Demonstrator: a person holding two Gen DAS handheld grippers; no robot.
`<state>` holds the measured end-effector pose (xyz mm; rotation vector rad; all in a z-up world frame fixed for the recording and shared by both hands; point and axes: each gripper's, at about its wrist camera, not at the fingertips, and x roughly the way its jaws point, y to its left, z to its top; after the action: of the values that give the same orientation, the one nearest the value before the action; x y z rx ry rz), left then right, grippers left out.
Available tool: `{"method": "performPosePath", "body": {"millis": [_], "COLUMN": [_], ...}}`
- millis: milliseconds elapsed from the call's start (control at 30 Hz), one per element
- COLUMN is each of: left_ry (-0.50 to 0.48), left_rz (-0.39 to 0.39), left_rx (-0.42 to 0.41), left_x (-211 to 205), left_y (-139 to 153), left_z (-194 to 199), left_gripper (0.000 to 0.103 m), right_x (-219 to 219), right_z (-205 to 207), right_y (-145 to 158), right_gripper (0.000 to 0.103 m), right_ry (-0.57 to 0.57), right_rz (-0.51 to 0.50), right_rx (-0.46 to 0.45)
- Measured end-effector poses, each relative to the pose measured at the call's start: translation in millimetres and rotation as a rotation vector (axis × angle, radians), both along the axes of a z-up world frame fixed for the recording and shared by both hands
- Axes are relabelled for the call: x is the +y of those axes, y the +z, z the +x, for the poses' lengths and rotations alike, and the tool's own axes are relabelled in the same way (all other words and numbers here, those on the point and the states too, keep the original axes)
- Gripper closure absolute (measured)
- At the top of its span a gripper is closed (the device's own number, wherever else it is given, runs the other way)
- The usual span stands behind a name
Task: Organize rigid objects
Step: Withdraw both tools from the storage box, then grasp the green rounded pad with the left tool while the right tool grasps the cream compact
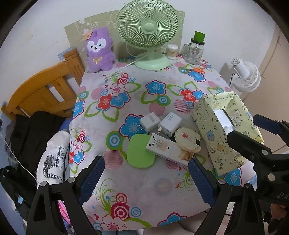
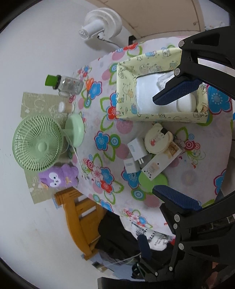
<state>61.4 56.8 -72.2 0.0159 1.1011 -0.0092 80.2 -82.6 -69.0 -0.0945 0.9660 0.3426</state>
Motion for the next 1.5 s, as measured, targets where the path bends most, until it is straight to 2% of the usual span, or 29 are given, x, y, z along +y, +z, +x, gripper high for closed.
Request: {"method": "performPosePath", "body": {"millis": [233,467,700,900,1167,1400,1500], "left_ry": [-0.023,-0.109,-0.185,-0.194,-0.216,-0.243,-0.241], "left_rz": [0.024,0.014,0.016,-0.02,-0.048,-0.051,-0.046], "left_rx": [0.03,0.058,0.1,0.129,0.17,0.191,0.192], "left_x": [4.8,21.3,35.3,42.4,40.5,34.0,34.0], "left_y": [-13.7,-27.4,-65.4,-93.0,-118.7,-132.5,-135.6], "left_z": [5.8,18.0,30.9,42.0,53.2,59.1,62.9], "left_gripper": [0.008,0.008,0.008,0.008,0.008,0.008,0.008], "right_x": [12.6,32.8,52.1,53.1,42.2,42.6,42.7], "right_z": [7.6,12.8,17.3,24.2,36.0,39.7,38.3], "right_y": [-14.8,-29.3,-59.4,-91.6,-118.5,-127.8,-127.9], "right_gripper": [0.011,0.011,0.011,0.012,0.012,0.012,0.012], "right_ry": [0.026,-0.01,-0.071,-0.166,-0.326,-0.416,-0.462], "right_rz": [-0.011,-0.013,-0.052,-0.062,-0.052,-0.068,-0.045], "right_rx": [0.035,0.053,0.091,0.15,0.169,0.135,0.128]}}
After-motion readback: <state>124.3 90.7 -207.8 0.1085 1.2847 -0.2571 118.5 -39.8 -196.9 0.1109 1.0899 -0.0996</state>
